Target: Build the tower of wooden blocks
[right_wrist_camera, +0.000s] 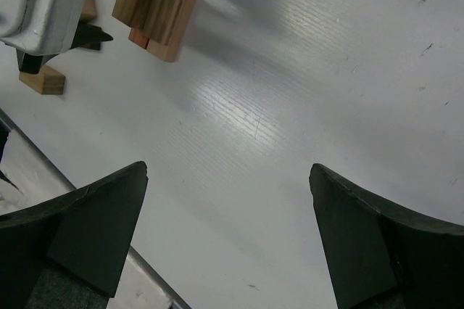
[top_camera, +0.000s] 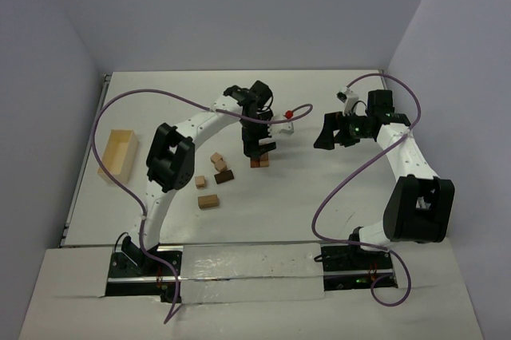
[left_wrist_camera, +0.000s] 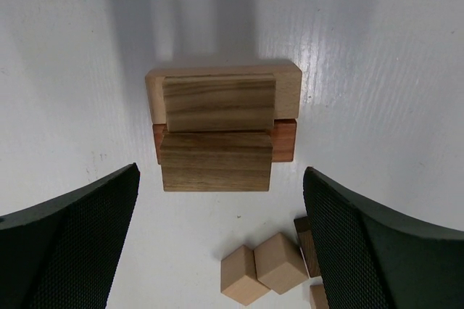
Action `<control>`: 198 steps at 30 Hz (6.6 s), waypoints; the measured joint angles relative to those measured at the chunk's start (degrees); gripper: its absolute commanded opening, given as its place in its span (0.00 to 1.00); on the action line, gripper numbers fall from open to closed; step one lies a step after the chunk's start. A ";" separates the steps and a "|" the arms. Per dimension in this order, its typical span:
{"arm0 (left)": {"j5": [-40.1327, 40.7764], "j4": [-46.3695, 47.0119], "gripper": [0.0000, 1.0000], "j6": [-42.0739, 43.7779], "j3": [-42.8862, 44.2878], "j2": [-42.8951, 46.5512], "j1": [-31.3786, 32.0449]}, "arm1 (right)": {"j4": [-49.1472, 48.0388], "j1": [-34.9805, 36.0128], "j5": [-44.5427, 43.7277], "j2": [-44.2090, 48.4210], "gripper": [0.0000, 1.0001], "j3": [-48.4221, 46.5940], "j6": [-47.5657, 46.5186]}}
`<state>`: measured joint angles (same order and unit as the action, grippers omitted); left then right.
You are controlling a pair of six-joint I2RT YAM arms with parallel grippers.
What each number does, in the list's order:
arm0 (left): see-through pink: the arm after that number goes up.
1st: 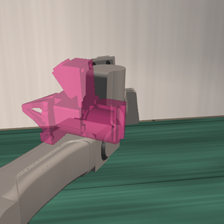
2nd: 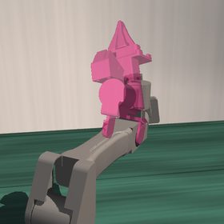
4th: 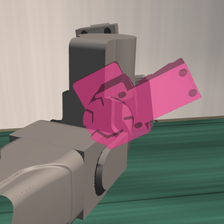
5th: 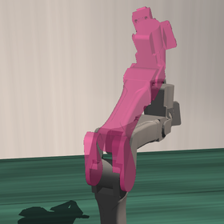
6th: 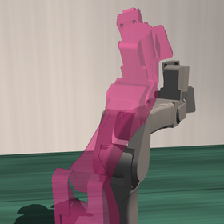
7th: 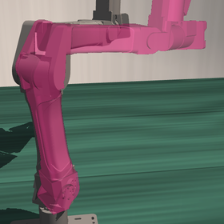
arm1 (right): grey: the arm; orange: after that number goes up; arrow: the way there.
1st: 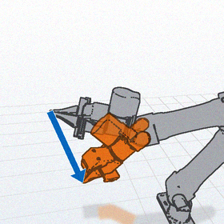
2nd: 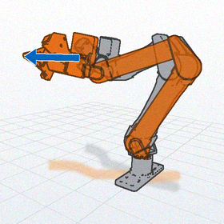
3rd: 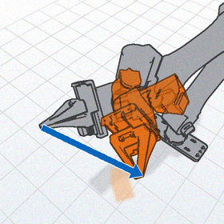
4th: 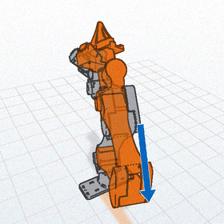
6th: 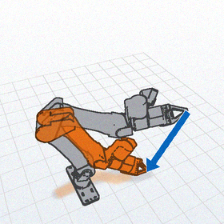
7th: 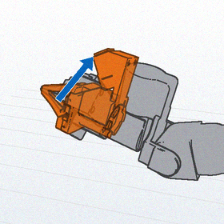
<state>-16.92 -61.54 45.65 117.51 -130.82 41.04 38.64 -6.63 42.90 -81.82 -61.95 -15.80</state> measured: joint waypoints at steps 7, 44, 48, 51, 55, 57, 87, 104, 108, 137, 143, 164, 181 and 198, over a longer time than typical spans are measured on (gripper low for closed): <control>-2.01 -0.88 0.99 -1.48 -0.47 8.88 -1.98 | -0.50 5.15 -3.66 1.65 1.00 -0.38 1.59; -5.63 38.33 0.99 -46.10 -48.39 62.69 -45.36 | -1.03 64.49 -50.85 -34.89 1.00 -28.67 52.06; -5.90 38.69 0.99 -46.54 -48.39 62.31 -45.74 | -0.42 66.45 -52.44 -35.54 1.00 -27.27 53.06; -6.36 38.70 0.99 -46.59 -48.40 62.17 -45.86 | -0.49 67.21 -53.37 -35.87 1.00 -27.30 53.11; -7.23 38.71 0.99 -46.57 -48.59 62.15 -45.92 | -0.65 67.12 -54.53 -35.91 1.00 -27.30 53.00; -7.50 38.68 0.99 -46.54 -48.67 62.12 -45.92 | -0.87 66.88 -55.03 -35.91 0.99 -27.28 52.83; -12.19 38.71 0.99 -46.51 -48.67 59.55 -46.03 | -1.56 63.21 -55.76 -41.66 0.84 -31.26 50.47; -14.35 38.73 0.99 -46.51 -48.67 58.73 -46.03 | -2.41 62.29 -55.25 -41.41 0.36 -30.85 49.26; -16.23 38.65 0.99 -44.83 -48.67 58.72 -46.08 | -4.22 62.25 -53.08 -39.00 0.25 -28.01 45.49; -25.51 30.18 0.99 -33.14 -38.50 46.85 -32.84 | 6.56 34.40 -16.59 -6.33 0.07 -15.41 -25.55; -25.60 28.76 0.99 -32.25 -34.39 42.04 -31.99 | 7.05 32.35 -13.08 -8.01 0.09 -11.54 -38.72; -24.78 28.18 0.99 -31.69 -33.15 38.91 -29.07 | 7.35 31.54 -11.89 -22.33 0.17 -18.21 -50.18; -22.33 29.03 0.99 -32.00 -33.11 37.35 -29.01 | 6.70 32.92 -13.32 -29.25 0.19 -24.69 -47.48; -21.06 29.23 0.99 -32.00 -33.11 37.35 -29.01 | 6.90 34.90 -14.84 -32.83 0.23 -27.29 -45.88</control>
<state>-37.98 -32.32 13.65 84.40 -93.47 12.03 45.54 28.26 28.06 -114.65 -89.24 -61.68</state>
